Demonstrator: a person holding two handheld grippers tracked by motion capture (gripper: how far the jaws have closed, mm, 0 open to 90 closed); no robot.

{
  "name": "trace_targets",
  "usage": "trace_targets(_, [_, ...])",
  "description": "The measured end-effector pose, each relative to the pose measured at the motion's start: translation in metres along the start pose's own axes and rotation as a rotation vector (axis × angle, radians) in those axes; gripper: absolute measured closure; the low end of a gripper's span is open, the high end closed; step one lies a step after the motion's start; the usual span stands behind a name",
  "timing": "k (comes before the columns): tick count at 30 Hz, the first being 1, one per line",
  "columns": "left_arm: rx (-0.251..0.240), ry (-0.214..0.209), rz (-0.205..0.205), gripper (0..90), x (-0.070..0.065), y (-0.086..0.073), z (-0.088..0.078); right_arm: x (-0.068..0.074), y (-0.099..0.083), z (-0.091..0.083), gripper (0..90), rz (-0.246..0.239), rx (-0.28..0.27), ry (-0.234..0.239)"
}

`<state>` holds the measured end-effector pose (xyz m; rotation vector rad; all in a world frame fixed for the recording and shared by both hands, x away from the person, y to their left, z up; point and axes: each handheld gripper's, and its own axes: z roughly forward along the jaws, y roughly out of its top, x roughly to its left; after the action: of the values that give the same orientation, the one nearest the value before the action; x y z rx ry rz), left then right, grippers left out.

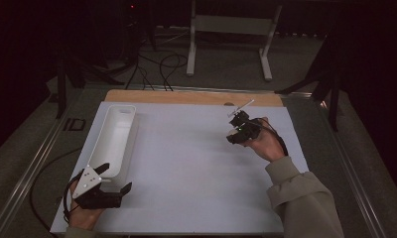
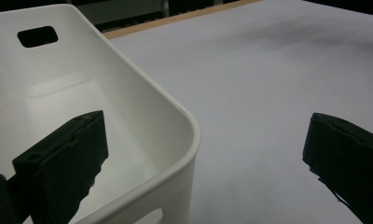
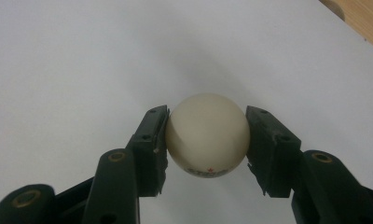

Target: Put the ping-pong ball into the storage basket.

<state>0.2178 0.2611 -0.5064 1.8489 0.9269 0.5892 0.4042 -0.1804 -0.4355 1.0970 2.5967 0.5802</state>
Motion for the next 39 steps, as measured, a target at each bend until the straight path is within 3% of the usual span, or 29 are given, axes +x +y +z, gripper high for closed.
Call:
trace_targets(22, [0.004, -0.002, 0.002, 0.5, 0.0, 0.0, 0.001, 0.014, 0.011, -0.006, 51.1, -0.037, -0.022, 0.008])
trace_targets(39, [0.004, -0.002, 0.004, 0.5, 0.0, 0.0, 0.0, 0.026, 0.021, -0.008, 51.2, -0.068, -0.045, 0.041])
